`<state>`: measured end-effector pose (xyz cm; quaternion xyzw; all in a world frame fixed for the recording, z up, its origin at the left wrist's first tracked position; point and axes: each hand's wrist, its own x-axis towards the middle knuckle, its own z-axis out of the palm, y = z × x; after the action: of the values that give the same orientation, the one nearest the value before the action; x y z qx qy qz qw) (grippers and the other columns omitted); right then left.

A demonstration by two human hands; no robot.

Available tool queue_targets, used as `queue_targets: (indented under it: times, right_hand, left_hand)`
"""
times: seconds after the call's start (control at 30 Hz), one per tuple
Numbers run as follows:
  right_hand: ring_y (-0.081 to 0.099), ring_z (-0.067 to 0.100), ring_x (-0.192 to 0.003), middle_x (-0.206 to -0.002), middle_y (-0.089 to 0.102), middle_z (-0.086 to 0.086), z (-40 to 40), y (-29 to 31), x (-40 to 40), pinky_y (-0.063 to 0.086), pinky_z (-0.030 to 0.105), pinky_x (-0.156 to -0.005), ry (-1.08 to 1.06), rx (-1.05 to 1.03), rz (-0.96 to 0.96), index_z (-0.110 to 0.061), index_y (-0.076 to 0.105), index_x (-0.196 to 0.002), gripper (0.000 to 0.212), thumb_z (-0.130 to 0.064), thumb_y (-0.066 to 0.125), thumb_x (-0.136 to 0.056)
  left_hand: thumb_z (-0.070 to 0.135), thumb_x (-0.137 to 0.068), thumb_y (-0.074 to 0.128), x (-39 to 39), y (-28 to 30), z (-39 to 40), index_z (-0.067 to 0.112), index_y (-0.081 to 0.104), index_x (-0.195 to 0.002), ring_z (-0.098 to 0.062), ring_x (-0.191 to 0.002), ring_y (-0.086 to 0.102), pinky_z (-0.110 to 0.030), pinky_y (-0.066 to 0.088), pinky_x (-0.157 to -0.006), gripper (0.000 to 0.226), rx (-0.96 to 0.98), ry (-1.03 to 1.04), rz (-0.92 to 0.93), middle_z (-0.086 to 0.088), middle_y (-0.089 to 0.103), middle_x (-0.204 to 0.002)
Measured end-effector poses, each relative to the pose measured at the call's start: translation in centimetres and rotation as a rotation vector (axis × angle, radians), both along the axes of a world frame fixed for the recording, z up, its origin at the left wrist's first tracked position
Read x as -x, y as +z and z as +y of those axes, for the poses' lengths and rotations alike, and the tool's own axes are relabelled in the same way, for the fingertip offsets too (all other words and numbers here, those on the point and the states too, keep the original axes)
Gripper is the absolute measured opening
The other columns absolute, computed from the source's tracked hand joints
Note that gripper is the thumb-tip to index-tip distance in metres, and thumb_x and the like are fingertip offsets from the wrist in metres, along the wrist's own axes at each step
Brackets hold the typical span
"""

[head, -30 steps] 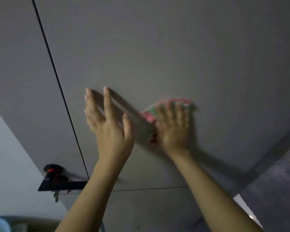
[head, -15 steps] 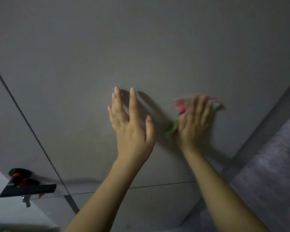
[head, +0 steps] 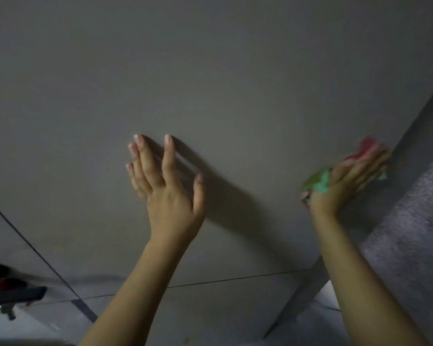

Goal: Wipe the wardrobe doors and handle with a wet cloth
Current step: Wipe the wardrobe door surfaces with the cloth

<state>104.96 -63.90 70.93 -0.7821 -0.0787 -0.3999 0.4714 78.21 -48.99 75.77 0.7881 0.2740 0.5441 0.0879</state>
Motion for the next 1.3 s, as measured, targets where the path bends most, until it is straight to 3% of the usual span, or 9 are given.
queue_targets:
  times: [0.1, 0.23, 0.33, 0.53, 0.73, 0.87, 0.97, 1.17, 1.3]
  right_hand:
    - [0.015, 0.045, -0.142, -0.153, 0.021, 0.027, 1.9, 3.7, 2.3, 0.002, 0.036, -0.119, -0.025, -0.397, 0.019, 0.007, 0.028, -0.145, 0.052, -0.021, 0.027, -0.101]
    - [0.019, 0.044, -0.14, -0.148, 0.028, 0.03, 6.7, 0.0, 11.7, 0.013, 0.05, -0.117, 0.221, -0.051, -0.222, 0.002, 0.03, -0.144, 0.053, -0.03, 0.021, -0.102]
    - [0.021, 0.045, -0.138, -0.145, 0.033, 0.031, 4.6, -2.2, 9.5, 0.011, 0.045, -0.117, 0.246, 0.131, -0.293, 0.003, 0.033, -0.141, 0.053, -0.032, 0.019, -0.103]
    - [0.021, 0.049, -0.139, -0.148, 0.026, 0.033, 2.6, 1.8, 4.0, 0.008, 0.035, -0.116, 0.016, -0.39, -0.021, 0.012, 0.032, -0.14, 0.053, -0.022, 0.027, -0.1]
    - [0.014, 0.038, -0.141, -0.148, 0.028, 0.031, 4.0, -4.1, 9.4, 0.007, 0.04, -0.118, 0.23, 0.102, -0.208, 0.006, 0.033, -0.141, 0.053, -0.03, 0.022, -0.103]
    - [0.012, 0.037, -0.144, -0.153, 0.016, 0.026, -1.6, -3.1, -1.4, 0.003, 0.037, -0.12, 0.027, -0.174, 0.038, 0.004, 0.021, -0.147, 0.051, -0.021, 0.026, -0.103]
    - [0.018, 0.041, -0.142, -0.152, 0.02, 0.028, -0.1, -1.4, 1.3, 0.003, 0.03, -0.119, 0.027, -0.371, 0.054, 0.006, 0.022, -0.146, 0.05, -0.018, 0.026, -0.102]
    - [0.015, 0.043, -0.138, -0.148, 0.026, 0.029, 4.7, -5.8, 11.2, 0.007, 0.042, -0.117, 0.306, 0.123, -0.132, -0.003, 0.022, -0.144, 0.051, -0.034, 0.019, -0.103]
    - [0.022, 0.051, -0.135, -0.144, 0.029, 0.037, 1.9, -1.9, 5.5, 0.006, 0.033, -0.117, 0.092, -0.116, -0.133, 0.01, 0.03, -0.141, 0.059, -0.034, 0.018, -0.104]
  left_hand:
    - [0.038, -0.089, 0.05, -0.5, -0.1, -0.1, 0.007, 0.02, -0.149, -0.042, -0.143, -0.004, -0.05, -0.005, -0.116, 0.074, -0.01, 0.02, -0.02, -0.032, 0.001, -0.153]
    - [0.045, -0.089, 0.054, -1.5, 0.1, -0.1, 0.003, 0.017, -0.146, -0.047, -0.139, -0.002, -0.048, -0.008, -0.115, 0.08, -0.034, 0.087, -0.017, -0.04, 0.006, -0.149]
    - [0.055, -0.089, 0.053, -2.0, 0.1, -0.1, 0.009, 0.013, -0.145, -0.048, -0.138, -0.001, -0.047, -0.01, -0.114, 0.083, -0.023, 0.121, -0.016, -0.042, 0.007, -0.147]
    - [0.063, -0.089, 0.045, -1.7, 0.1, -0.1, 0.011, 0.012, -0.145, -0.055, -0.137, 0.004, -0.06, -0.001, -0.111, 0.084, 0.001, 0.118, 0.021, -0.042, 0.007, -0.147]
    - [0.072, -0.088, 0.034, -1.6, 0.1, 0.0, 0.015, 0.006, -0.147, -0.061, -0.135, 0.002, -0.072, 0.008, -0.107, 0.086, 0.074, 0.105, 0.067, -0.042, 0.005, -0.148]
    - [0.066, -0.089, 0.04, -1.5, 0.2, -0.3, 0.007, 0.009, -0.148, -0.06, -0.136, 0.002, -0.068, 0.004, -0.11, 0.089, 0.076, 0.105, 0.059, -0.042, 0.004, -0.148]
    - [0.06, -0.089, 0.046, -1.6, 0.4, -0.6, 0.0, 0.016, -0.147, -0.06, -0.136, 0.004, -0.062, -0.001, -0.111, 0.088, 0.055, 0.117, 0.054, -0.043, 0.006, -0.146]
    - [0.064, -0.087, 0.045, -1.4, 0.4, -0.6, 0.009, 0.008, -0.148, -0.057, -0.137, -0.005, -0.064, -0.002, -0.112, 0.09, 0.104, 0.09, 0.069, -0.039, -0.001, -0.15]
    - [0.045, -0.088, 0.059, -0.9, 0.3, -0.5, 0.012, 0.012, -0.148, -0.052, -0.139, -0.006, -0.055, -0.006, -0.114, 0.083, 0.079, 0.044, 0.022, -0.036, -0.002, -0.151]
